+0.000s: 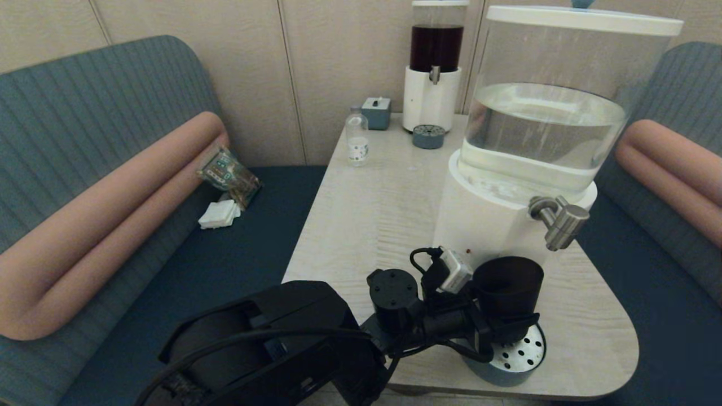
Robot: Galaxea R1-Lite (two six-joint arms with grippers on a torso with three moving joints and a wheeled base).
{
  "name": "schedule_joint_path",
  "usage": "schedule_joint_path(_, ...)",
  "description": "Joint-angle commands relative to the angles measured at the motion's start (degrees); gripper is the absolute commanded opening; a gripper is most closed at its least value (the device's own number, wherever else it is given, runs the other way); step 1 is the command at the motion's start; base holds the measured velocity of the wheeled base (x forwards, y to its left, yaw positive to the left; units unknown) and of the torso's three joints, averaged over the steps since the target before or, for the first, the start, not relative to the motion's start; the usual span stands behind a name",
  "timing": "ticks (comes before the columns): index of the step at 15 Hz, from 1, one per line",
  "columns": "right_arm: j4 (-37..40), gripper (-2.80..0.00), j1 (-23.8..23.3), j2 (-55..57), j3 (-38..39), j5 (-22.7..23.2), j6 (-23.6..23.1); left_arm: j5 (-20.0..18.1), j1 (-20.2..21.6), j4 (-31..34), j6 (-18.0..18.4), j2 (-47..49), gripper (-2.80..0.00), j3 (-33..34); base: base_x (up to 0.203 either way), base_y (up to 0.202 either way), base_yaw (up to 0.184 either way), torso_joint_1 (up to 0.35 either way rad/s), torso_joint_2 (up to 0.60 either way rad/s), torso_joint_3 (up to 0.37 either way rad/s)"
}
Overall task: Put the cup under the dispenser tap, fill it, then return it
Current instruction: Place it under the water dispenser
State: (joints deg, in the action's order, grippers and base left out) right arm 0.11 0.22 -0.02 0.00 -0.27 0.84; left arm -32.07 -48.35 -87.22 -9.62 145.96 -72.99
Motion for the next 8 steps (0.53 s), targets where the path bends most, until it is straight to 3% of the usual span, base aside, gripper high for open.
schedule_joint_path(1, -0.02, -2.8, 0.04, 0.02, 0.0, 0.0, 0.04, -0.18, 0.01, -0.44, -0.05, 1.0, -2.8, -0.23, 0.0, 0.0, 0.0, 0.0, 0.0, 0.0)
schedule_joint_path(6, -0.02, -2.8, 0.0, 0.02, 0.0, 0.0, 0.0, -0.18, 0.01, -0.44, 0.18, 1.55, -2.8, -0.14, 0.0, 0.0, 0.0, 0.0, 0.0, 0.0)
schedule_joint_path(7, -0.02, -2.8, -0.02, 0.02, 0.0, 0.0, 0.04, -0.18, 0.01, -0.44, 0.13, 1.61, -0.84, -0.14, 0.0, 0.0, 0.0, 0.0, 0.0, 0.0)
schedule_joint_path(8, -0.02, -2.8, 0.04, 0.02, 0.0, 0.0, 0.04, -0.18, 0.0, -0.44, 0.04, 1.61, 0.0, 0.23, 0.0, 0.0, 0.0, 0.0, 0.0, 0.0)
